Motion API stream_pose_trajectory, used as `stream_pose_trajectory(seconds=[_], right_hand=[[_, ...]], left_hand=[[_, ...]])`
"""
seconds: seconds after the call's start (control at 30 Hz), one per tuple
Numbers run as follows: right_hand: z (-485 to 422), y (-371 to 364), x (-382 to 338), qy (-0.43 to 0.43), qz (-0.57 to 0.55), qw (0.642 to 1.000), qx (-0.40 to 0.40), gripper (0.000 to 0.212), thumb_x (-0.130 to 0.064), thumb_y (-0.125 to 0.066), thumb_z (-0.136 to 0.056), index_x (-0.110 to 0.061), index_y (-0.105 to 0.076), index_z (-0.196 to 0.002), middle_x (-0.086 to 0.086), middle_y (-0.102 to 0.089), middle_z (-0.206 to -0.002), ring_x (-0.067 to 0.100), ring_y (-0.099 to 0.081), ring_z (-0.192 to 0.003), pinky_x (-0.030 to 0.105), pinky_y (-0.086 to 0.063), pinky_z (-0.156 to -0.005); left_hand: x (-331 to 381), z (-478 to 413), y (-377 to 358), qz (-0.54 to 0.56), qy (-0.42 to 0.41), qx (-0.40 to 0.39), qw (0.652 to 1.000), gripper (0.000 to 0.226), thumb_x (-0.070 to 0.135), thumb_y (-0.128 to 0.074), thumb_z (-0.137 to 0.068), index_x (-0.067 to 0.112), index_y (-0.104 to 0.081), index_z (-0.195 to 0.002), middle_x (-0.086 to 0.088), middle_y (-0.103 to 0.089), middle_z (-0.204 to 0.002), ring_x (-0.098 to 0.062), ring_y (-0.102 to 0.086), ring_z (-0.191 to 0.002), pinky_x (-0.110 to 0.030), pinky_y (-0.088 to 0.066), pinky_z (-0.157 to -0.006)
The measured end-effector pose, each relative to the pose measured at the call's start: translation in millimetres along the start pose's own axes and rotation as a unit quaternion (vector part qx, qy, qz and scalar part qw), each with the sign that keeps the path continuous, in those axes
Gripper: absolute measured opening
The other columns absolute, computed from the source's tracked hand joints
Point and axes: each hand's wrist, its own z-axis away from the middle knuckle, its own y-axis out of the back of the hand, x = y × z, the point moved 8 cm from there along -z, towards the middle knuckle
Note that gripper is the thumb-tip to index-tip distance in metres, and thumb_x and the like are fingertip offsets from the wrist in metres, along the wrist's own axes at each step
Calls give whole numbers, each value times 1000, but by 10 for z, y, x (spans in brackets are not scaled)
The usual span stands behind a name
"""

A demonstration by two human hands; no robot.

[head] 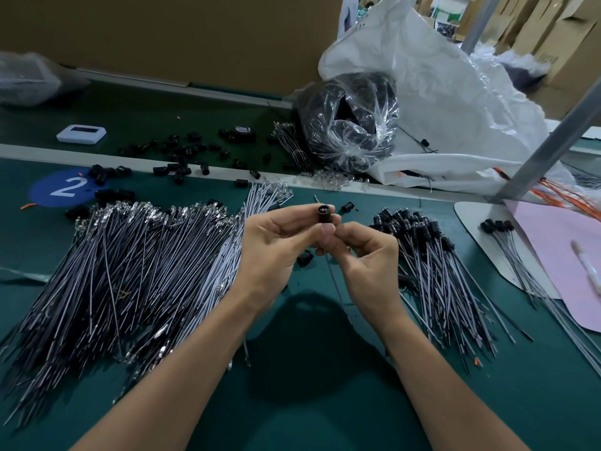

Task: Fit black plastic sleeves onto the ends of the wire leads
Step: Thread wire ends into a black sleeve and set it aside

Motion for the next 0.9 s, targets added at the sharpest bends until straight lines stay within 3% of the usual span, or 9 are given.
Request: stream_pose_trajectory(seconds=[0.13, 0.33, 0.5, 0.57, 0.63, 0.7, 0.8, 0.9], right_hand=[[14, -35, 16, -15, -21, 1000, -11, 8, -5, -72, -84, 1, -73, -80, 10, -72, -73, 17, -66, -72, 28, -54, -72], [33, -136, 9, -29, -53, 997, -43, 4, -8, -70, -80, -8, -72, -77, 3, -72, -72, 16, -68, -70, 24, -53, -71], [47, -164, 35, -39, -42, 997, -42, 6, -7, -72, -80, -10, -72, -75, 7, -72, -71, 18, -68, -68, 29, -55, -71], [52, -179, 29, -36, -21, 998, -42, 4, -5, -73, -80, -8, -73, -77, 9, -72, -71, 18, -67, -68, 30, -56, -71], [65, -222, 17, -33, 21, 997, -66, 2, -7, -75, -80, -9, -75, -78, 9, -73, -72, 21, -68, -66, 32, -57, -70], [58, -212, 0, -43, 74, 993, -80, 21, -24, -72, -84, -8, -75, -71, 5, -73, -66, 23, -68, -60, 32, -55, -63], [-211, 151, 10, -79, 110, 990, 25, 45, -46, -57, -91, -11, -72, -68, 2, -70, -60, 13, -67, -53, 20, -51, -54], [-728, 388, 139, -76, 284, 955, 39, 22, -23, -60, -97, -11, -74, -85, 1, -74, -77, 14, -71, -75, 32, -58, -73]], left_hand=[[30, 24, 9, 3, -5, 11, 1000, 21, 5, -75, -71, 9, -77, -92, -9, -77, -87, -21, -74, -82, -33, -59, -77], [82, 18, 49, -9, 3, 37, 999, 19, 11, -78, -71, 13, -79, -89, -9, -77, -86, -22, -74, -80, -34, -58, -71], [21, 39, 75, -5, 30, 68, 997, 18, 16, -78, -69, 11, -78, -86, -14, -76, -85, -27, -72, -78, -66, -50, -77], [-8, 37, 85, 3, 50, 70, 996, 16, 19, -77, -69, 13, -78, -84, -14, -76, -85, -26, -72, -78, -57, -55, -76], [-51, 14, 130, 33, 78, 80, 993, 12, 19, -73, -71, 15, -79, -81, -11, -75, -80, -21, -73, -72, -38, -61, -65], [-110, -14, 253, 79, 112, 122, 983, 14, 17, -72, -70, 10, -75, -82, -10, -74, -77, -19, -72, -62, -29, -58, -56], [-198, -37, 364, 50, 152, 146, 976, 22, 15, -73, -67, 5, -72, -87, -14, -75, -77, -16, -69, -52, -23, -56, -54], [-319, -14, 326, 19, 196, 118, 973, 18, 8, -74, -70, 5, -71, -88, -17, -74, -78, -17, -68, -50, -24, -56, -52]])
